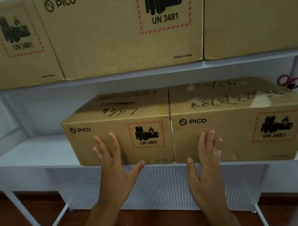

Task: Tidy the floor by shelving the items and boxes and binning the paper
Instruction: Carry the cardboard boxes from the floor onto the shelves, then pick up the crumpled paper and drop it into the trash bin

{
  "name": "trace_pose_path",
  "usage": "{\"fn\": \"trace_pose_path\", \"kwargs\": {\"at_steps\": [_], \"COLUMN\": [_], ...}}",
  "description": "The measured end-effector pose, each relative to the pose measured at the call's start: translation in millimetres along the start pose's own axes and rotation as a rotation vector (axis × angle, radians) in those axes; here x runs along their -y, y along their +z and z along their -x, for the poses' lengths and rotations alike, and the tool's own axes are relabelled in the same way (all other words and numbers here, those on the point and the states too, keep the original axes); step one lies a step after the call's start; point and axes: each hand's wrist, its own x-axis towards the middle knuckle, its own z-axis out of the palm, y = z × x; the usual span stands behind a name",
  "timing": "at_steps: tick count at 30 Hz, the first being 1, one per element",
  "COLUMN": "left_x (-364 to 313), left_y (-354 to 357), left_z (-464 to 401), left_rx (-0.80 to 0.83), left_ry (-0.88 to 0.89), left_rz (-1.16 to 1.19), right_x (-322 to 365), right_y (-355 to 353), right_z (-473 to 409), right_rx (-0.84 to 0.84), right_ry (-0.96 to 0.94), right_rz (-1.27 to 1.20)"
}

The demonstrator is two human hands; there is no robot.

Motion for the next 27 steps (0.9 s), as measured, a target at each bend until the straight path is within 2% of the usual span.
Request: {"fn": "trace_pose_path", "kwargs": {"at_steps": [5, 9, 11, 13, 15, 22, 27], "left_x": [3, 10, 16, 24, 28, 53, 82], "left_y": [-18, -31, -36, -39, -45, -43, -30], "left_z": [4, 26, 47, 71, 96, 185, 244], "left_rx": [0.047, 0.089, 0.076, 0.044, 0.027, 0.044, 0.083], "left_ry": [-0.009, -0.064, -0.086, -0.092, -0.137, -0.298, -0.384], "left_rz": [-0.022, -0.048, -0.062, -0.029, -0.017, -0.044, -0.007], "right_x": [4, 12, 12, 10, 12, 13, 4], "right_y": [-3, -6, -7, -4, 0, 28, 46], "right_z": [1, 12, 20, 28, 38, 88, 138], "right_rx": [0.011, -0.102, -0.142, -0.104, 0.000, 0.534, 0.821], "right_ry": [-0.004, -0.017, -0.053, -0.101, -0.111, -0.089, -0.064], "right_rz": [0.013, -0.066, -0.090, -0.090, -0.091, 0.043, 0.134]}}
